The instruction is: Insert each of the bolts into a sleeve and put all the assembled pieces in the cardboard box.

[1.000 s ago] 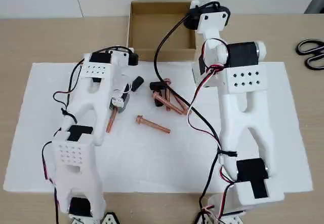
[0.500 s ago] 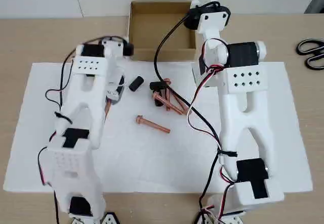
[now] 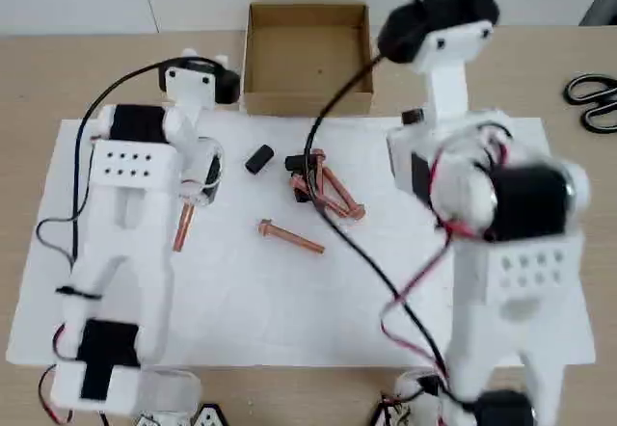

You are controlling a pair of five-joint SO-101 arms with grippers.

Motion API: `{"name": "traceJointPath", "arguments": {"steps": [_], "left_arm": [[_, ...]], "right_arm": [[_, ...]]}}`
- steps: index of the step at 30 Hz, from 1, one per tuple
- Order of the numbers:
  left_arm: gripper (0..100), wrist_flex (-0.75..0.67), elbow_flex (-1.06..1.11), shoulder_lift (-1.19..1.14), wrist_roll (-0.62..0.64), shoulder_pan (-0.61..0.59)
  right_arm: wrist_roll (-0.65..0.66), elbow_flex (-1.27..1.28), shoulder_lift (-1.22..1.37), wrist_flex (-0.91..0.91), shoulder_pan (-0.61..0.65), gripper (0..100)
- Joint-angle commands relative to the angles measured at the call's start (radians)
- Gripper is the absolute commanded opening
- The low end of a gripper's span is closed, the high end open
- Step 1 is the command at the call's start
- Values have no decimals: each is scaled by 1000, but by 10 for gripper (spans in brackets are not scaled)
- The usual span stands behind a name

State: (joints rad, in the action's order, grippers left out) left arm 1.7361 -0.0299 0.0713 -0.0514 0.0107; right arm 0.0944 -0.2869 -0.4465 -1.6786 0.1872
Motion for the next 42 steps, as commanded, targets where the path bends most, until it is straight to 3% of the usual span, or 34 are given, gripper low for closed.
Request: {"name": "traceJointPath", "arguments": {"steps": [1, 9, 12, 16, 26, 31, 39, 42], "left_arm": [[5, 17, 58, 207, -14, -6], [5, -63, 216, 523, -29, -5], [5, -132, 331, 566, -31, 0], [5, -239, 461, 623, -26, -6], [5, -647, 685, 749, 338, 38], [5, -778, 771, 779, 422, 81], [5, -914, 851, 841, 437, 250], [5, -921, 851, 836, 439, 259]], "right_arm": [[48, 189, -217, 8, -4, 8], [84, 720, -694, 251, -10, 5], [84, 919, -768, 389, -12, 4], [84, 1043, -835, 435, -47, 4], [75, 1260, -886, 650, 45, 4], [63, 1366, -888, 740, 53, 4], [-338, 1505, -938, 943, 73, 4], [-394, 1599, -1026, 1000, 133, 4]]}}
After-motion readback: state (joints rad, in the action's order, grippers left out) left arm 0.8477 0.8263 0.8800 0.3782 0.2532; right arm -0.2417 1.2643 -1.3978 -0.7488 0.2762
